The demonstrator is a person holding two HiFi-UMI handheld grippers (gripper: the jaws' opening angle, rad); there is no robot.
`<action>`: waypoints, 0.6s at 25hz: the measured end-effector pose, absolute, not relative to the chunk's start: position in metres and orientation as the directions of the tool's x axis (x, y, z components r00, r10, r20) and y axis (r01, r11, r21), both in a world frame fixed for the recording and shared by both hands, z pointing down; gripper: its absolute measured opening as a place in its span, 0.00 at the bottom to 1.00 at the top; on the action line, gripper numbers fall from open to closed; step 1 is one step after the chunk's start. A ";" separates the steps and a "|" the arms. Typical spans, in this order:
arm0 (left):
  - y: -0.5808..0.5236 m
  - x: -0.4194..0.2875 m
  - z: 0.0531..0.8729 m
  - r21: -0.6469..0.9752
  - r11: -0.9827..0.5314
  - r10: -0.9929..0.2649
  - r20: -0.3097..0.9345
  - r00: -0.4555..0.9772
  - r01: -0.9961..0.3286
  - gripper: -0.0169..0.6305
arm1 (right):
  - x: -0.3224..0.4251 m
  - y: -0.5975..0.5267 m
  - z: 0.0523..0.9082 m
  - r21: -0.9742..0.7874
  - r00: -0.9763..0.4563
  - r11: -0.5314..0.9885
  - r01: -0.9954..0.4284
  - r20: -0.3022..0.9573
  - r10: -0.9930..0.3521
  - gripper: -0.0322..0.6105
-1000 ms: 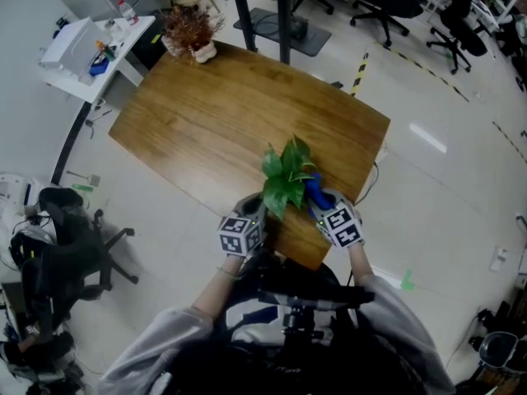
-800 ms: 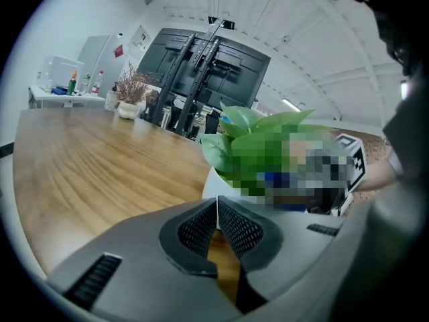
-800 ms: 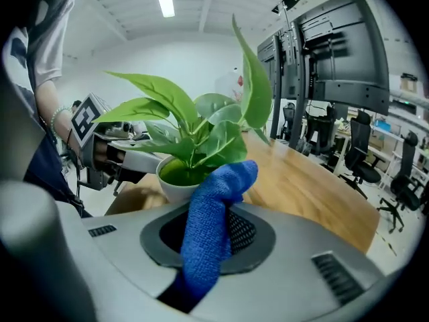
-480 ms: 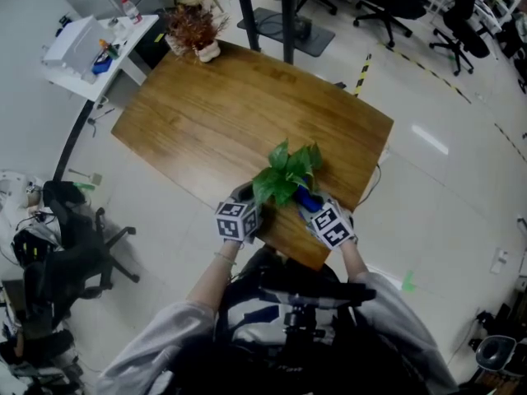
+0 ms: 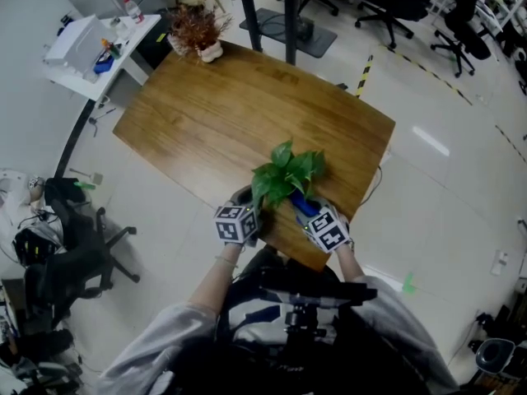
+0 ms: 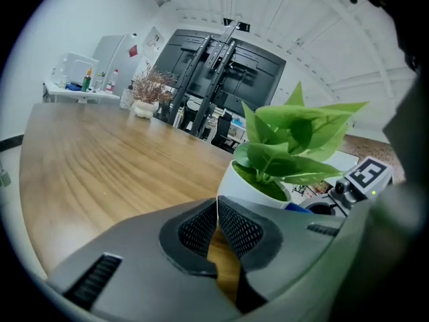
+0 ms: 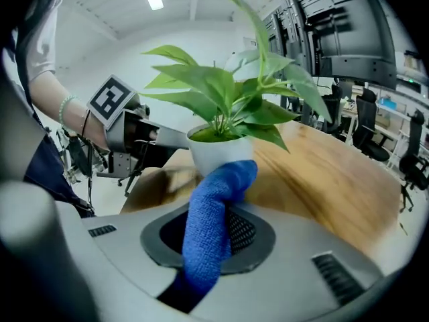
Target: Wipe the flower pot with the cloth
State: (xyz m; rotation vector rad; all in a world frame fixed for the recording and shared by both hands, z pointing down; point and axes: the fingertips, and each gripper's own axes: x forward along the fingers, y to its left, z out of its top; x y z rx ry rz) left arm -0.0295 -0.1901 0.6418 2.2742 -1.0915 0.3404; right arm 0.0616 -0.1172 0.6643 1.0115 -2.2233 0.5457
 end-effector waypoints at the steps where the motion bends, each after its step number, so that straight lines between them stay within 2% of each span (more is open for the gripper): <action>1: -0.185 -0.029 0.641 0.408 -0.485 -0.626 0.455 0.633 -0.773 0.05 | 0.066 -0.117 0.662 -0.109 -0.503 0.608 -0.786 0.685 -0.527 0.16; 7: -0.160 -0.016 0.639 0.438 -0.501 -0.603 0.443 0.664 -0.746 0.05 | 0.095 -0.129 0.653 -0.067 -0.452 0.565 -0.822 0.679 -0.578 0.16; 15: -0.165 -0.019 0.630 0.476 -0.471 -0.624 0.416 0.662 -0.743 0.05 | 0.098 -0.170 0.625 -0.006 -0.470 0.602 -0.799 0.631 -0.617 0.16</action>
